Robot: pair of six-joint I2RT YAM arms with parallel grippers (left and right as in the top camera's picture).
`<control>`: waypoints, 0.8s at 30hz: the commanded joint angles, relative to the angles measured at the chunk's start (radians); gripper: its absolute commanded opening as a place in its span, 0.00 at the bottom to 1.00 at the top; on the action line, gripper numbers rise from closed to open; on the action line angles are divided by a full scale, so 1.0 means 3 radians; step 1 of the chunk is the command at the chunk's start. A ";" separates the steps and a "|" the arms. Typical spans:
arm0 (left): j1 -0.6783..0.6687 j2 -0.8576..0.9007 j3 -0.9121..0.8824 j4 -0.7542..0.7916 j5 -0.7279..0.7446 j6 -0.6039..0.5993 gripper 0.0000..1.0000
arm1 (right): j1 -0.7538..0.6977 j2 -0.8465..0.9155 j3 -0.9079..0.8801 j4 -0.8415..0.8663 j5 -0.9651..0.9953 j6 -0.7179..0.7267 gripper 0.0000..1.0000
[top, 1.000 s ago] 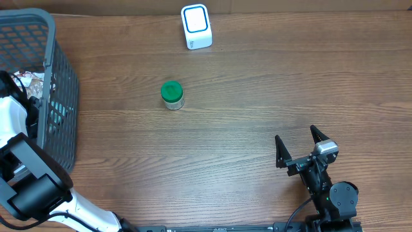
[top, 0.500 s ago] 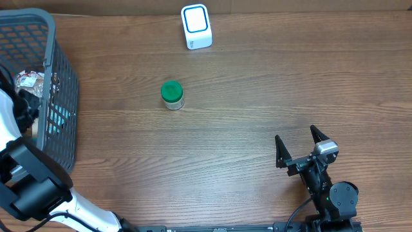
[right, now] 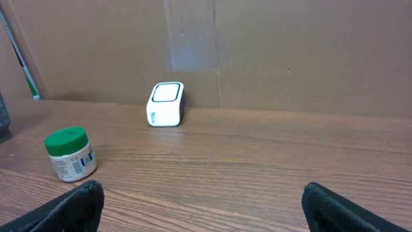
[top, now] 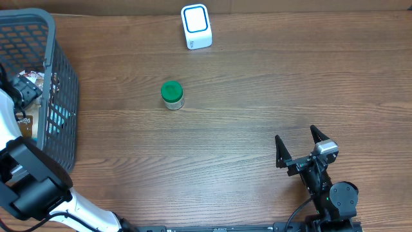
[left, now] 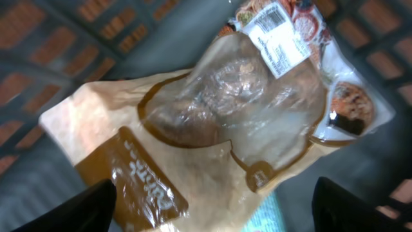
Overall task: Scan the item barcode
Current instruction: 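Reach into the basket and grasp the clear mushroom bag with left gripper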
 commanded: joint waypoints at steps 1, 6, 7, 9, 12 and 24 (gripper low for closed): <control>-0.0001 0.0078 -0.0219 0.0196 -0.0032 0.0701 0.81 | -0.0013 -0.0033 -0.0037 0.0013 0.0006 -0.0008 1.00; 0.0006 0.0078 -0.0390 0.0566 -0.0036 0.1086 0.83 | -0.0013 -0.0033 -0.0037 0.0013 0.0006 -0.0008 1.00; 0.0006 0.0078 -0.0390 0.0614 -0.0036 0.1132 0.84 | -0.0013 -0.0033 -0.0037 0.0013 0.0006 -0.0006 1.00; 0.0006 0.0078 -0.0390 0.0726 -0.0034 0.1199 0.88 | -0.0013 -0.0033 -0.0037 0.0013 0.0006 -0.0008 1.00; 0.0006 0.0085 -0.0390 0.0828 -0.0033 0.1296 0.93 | -0.0013 -0.0033 -0.0037 0.0013 0.0006 -0.0008 1.00; 0.0003 0.0470 -0.0390 0.0983 -0.0019 0.1540 0.96 | -0.0013 -0.0033 -0.0037 0.0013 0.0006 -0.0008 1.00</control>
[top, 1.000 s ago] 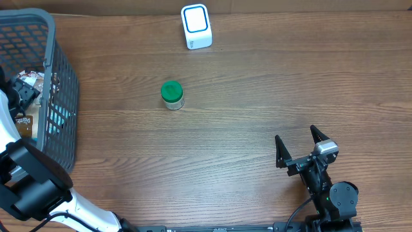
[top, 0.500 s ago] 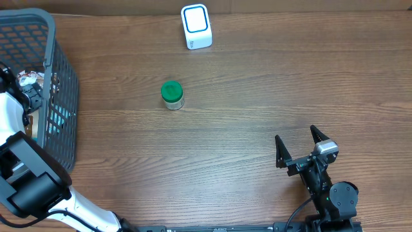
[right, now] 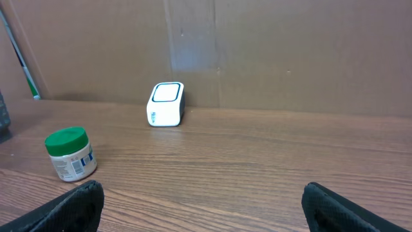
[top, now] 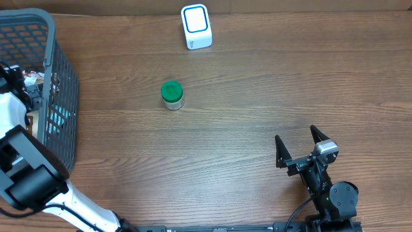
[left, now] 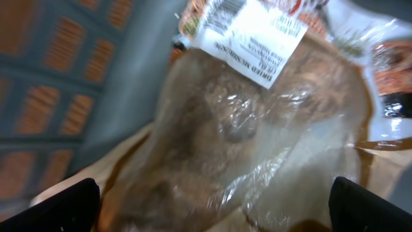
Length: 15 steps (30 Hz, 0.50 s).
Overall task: Scan the item barcode
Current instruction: 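Reach into the basket and grasp the clear mushroom bag with left gripper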
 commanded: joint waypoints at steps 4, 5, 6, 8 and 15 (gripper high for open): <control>0.0003 0.0220 -0.0018 0.0075 -0.0019 0.0165 0.95 | -0.0013 -0.0033 -0.0037 0.0014 0.0006 -0.0004 1.00; 0.0003 0.0221 -0.0018 0.0088 -0.0018 0.0170 0.90 | -0.0013 -0.0033 -0.0037 0.0014 0.0006 -0.0004 1.00; 0.0003 0.0220 -0.0018 0.0111 -0.0018 0.0170 0.82 | -0.0013 -0.0033 -0.0037 0.0014 0.0006 -0.0005 1.00; 0.0001 0.0220 -0.0014 0.0128 -0.0018 0.0169 0.65 | -0.0013 -0.0033 -0.0037 0.0014 0.0006 -0.0005 1.00; -0.0001 0.0219 -0.0011 0.0126 -0.0019 0.0168 0.27 | -0.0013 -0.0033 -0.0037 0.0013 0.0005 -0.0004 1.00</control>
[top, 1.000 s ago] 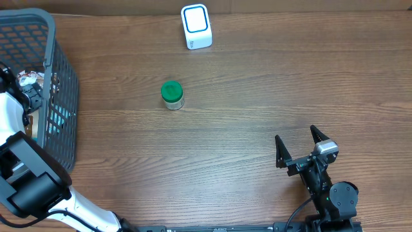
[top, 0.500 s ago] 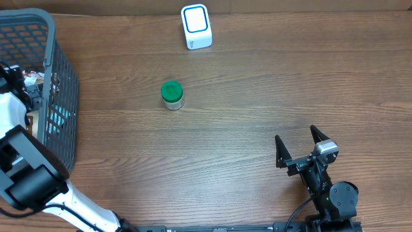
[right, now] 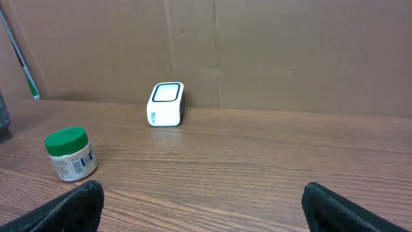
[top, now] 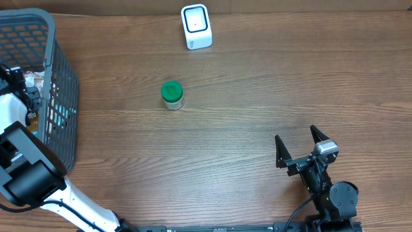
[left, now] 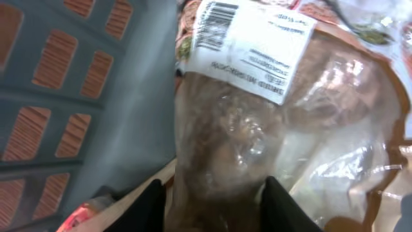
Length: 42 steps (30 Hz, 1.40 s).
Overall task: Scan the item barcode
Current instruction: 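Reach into the basket and grasp the clear mushroom bag with left gripper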
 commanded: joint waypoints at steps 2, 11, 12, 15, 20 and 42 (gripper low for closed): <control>-0.0014 0.0090 -0.0019 -0.0079 0.0009 0.0036 0.24 | -0.0011 -0.0033 -0.0037 0.0014 0.0005 -0.0006 1.00; -0.0017 -0.0034 -0.0019 -0.0141 0.0008 0.0023 0.04 | -0.0011 -0.0033 -0.0037 0.0014 0.0005 -0.0006 1.00; -0.0017 -0.0066 -0.0019 -0.0148 0.0009 0.0022 0.04 | -0.0011 -0.0033 -0.0037 0.0014 0.0005 -0.0006 1.00; -0.0017 -0.0154 -0.0019 -0.0149 0.0008 -0.0033 0.04 | -0.0011 -0.0033 -0.0037 0.0014 0.0005 -0.0006 1.00; -0.0017 -0.0350 -0.0019 -0.0150 0.0009 -0.0212 0.04 | -0.0011 -0.0033 -0.0037 0.0014 0.0005 -0.0005 1.00; 0.0070 -0.0319 -0.0020 -0.0163 0.0032 -0.0354 0.93 | -0.0011 -0.0033 -0.0037 0.0014 0.0005 -0.0006 1.00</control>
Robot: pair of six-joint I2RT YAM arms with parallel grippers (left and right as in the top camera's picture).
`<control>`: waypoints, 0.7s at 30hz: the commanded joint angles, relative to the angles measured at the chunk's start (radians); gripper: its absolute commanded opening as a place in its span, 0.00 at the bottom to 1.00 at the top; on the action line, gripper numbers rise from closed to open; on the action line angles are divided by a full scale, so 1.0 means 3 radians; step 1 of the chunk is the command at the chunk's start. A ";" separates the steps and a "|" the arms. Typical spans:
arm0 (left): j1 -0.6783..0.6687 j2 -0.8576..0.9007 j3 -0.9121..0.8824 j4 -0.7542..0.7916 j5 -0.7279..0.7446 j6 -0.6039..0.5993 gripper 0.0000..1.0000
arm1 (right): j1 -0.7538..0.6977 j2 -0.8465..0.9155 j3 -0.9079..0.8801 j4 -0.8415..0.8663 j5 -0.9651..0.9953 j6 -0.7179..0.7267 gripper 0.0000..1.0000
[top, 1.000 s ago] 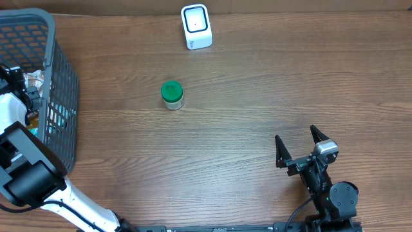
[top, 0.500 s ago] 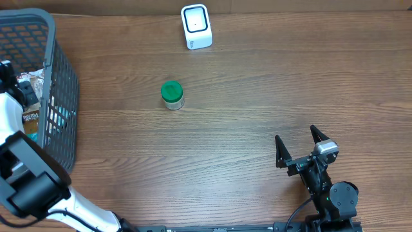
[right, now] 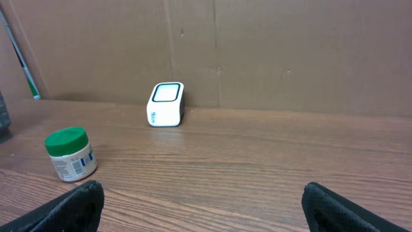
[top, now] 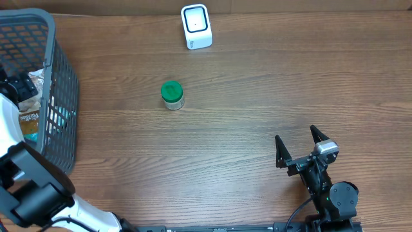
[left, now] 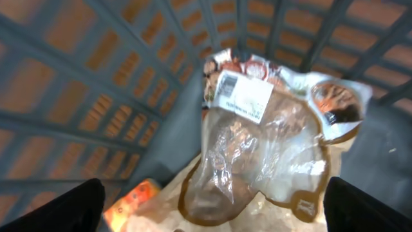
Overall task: Scan the item barcode
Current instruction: 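Reach into the basket and grasp the clear mushroom bag with left gripper, then lift the mushroom bag out of the basket toward the scanner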
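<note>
A clear-windowed brown bag (left: 257, 148) with a white barcode label (left: 243, 96) lies inside the grey basket (top: 64, 77). My left gripper (left: 215, 216) hangs above it, open wide, with nothing between its fingers (left: 64, 206). In the overhead view the left gripper (top: 19, 84) is inside the basket beside the bag (top: 37, 80). The white scanner (top: 196, 26) stands at the table's far edge and also shows in the right wrist view as the scanner (right: 166, 103). My right gripper (top: 299, 149) rests open near the front right of the table.
A green-lidded jar (top: 172, 95) stands mid-table, left of the right gripper's line of sight as the jar (right: 69, 153). An orange packet (left: 125, 200) lies under the bag in the basket. Basket walls (left: 96, 84) close in around the left gripper. A cardboard wall (right: 257, 45) backs the table.
The left wrist camera was close over the bag's label; now it is farther back, with the whole bag in view and the fingers wide apart. The right arm has not moved.
My left gripper was open above the bag in the basket. It then stood nearer the bag, then very close over the barcode label. Now it is back higher, open, with the bag still lying in the basket. The jar, scanner and right arm have stayed put.
</note>
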 commanded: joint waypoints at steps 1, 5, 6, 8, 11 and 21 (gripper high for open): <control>0.0061 0.0331 -0.0024 0.0039 0.0102 0.0151 0.95 | -0.0013 -0.0033 -0.0037 0.0014 0.0006 -0.0006 1.00; 0.0094 0.0581 -0.0024 0.0184 0.0360 0.0219 1.00 | -0.0013 -0.0033 -0.0037 0.0014 0.0006 -0.0008 1.00; 0.0100 0.0627 -0.0024 0.0223 0.0393 0.0217 1.00 | -0.0013 -0.0033 -0.0037 0.0014 0.0006 -0.0008 1.00; 0.0104 0.0721 -0.0024 0.0291 0.0397 0.0217 1.00 | -0.0013 -0.0033 -0.0037 0.0014 0.0006 -0.0006 1.00; 0.0104 0.0827 -0.0024 0.0327 0.0401 0.0217 1.00 | -0.0013 -0.0033 -0.0037 0.0014 0.0006 -0.0006 1.00; 0.0099 0.0902 -0.0023 0.0299 0.0535 0.0214 0.24 | -0.0013 -0.0033 -0.0037 0.0014 0.0006 -0.0006 1.00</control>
